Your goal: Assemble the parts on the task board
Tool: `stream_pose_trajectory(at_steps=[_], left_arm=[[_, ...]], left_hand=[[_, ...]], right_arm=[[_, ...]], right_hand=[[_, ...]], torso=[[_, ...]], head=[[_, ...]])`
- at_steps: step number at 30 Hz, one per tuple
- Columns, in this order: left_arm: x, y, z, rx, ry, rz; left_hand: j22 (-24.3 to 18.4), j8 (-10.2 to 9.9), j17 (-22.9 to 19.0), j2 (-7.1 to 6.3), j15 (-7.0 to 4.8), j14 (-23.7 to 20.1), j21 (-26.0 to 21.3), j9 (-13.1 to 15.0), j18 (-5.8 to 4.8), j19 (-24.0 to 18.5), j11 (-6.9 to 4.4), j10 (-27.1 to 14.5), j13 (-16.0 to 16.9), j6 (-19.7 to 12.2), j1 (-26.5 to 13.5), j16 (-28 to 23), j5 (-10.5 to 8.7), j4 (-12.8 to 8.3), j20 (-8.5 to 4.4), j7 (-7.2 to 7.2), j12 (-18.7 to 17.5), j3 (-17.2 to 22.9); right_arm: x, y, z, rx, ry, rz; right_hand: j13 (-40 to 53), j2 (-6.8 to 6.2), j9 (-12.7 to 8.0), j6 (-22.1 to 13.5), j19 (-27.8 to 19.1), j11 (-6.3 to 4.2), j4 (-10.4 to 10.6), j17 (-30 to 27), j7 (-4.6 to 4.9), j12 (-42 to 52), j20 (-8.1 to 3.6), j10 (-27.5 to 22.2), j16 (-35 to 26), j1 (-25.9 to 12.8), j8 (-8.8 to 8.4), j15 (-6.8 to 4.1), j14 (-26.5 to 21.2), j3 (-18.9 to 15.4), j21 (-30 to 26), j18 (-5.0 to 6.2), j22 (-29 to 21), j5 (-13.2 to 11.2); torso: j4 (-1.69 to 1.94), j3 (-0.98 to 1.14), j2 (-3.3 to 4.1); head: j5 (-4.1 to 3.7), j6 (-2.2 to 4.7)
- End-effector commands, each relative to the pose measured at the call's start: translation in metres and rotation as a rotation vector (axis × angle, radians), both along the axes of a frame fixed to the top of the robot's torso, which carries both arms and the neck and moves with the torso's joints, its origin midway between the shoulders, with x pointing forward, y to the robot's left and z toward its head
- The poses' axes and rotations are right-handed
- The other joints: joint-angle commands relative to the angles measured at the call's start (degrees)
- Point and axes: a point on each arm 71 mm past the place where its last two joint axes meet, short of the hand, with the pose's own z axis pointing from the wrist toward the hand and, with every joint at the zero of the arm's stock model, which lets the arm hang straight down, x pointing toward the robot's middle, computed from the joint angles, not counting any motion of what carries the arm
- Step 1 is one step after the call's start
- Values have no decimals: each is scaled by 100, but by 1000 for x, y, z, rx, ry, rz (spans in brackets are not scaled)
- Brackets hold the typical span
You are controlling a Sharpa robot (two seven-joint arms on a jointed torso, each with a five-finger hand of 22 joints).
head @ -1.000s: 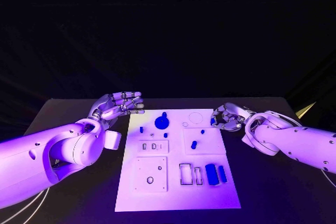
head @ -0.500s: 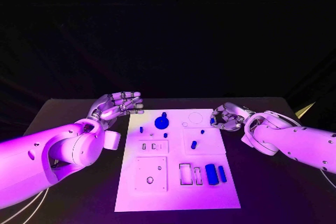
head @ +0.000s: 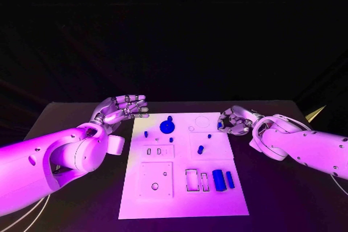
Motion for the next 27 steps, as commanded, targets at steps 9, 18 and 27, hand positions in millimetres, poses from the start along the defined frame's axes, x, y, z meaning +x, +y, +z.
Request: stream_pose_trajectory(at_steps=[9,18,27], left_arm=[[0,-1,1,-8,-2,-13],[1,0,0,-7,-2,-11],[3,0,0,-5,0,-8]], left_hand=[[8,-36,5,8,5,-39,37,-6,37,-46,4,-15,7,-27,7,-18,-30,-36,5,431,-12,-1],[8,-36,5,8,5,-39,37,-6,37,-46,4,-15,7,-27,7,-18,-30,-36,5,431,-12,-1],[13,-40,13,10,8,-51,46,-8,36,-61,7,-21,7,-29,6,-24,-30,-48,8,434,-13,4]], right_arm=[[-1,0,6,27,-75,-49],[-9,14,22,52,-85,-66],[-32,71,37,70,-36,-9]], right_hand=[[1226,103,116,15,436,-40,5,1508,-65,29,-57,344,36,-86,64,-63,598,80,66,-101,1317,83],[1224,105,119,2,440,-40,-1,1508,-63,26,-59,342,36,-99,64,-63,598,90,71,-103,1321,106],[1156,177,125,-128,410,-10,-13,1508,-26,-51,-44,273,36,-188,35,-35,598,170,21,-90,1287,105]], torso=[[-6,1,-10],[-15,-15,-30],[-45,-16,-73]], head=[[11,-10],[0,-1],[22,-52]])
